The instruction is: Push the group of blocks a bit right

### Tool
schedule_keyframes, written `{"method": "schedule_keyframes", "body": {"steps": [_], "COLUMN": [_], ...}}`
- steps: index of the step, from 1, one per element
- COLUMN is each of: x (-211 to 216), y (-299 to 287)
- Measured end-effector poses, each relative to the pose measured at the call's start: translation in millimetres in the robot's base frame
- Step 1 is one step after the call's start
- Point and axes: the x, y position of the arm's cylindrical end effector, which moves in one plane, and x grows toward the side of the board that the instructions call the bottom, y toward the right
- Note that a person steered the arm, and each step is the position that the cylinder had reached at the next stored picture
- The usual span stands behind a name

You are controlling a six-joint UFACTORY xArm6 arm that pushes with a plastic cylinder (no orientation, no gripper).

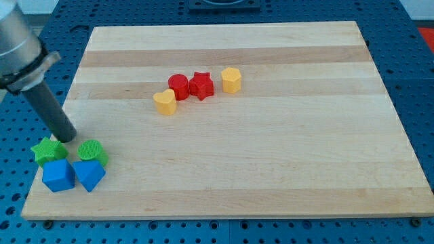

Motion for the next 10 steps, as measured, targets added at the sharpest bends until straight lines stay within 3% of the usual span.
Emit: {"method": "schedule_keyframes", "body": {"steps": [1, 4, 6, 10], "x": [-5, 14, 74, 86], "y": [-24, -24, -24, 1]}}
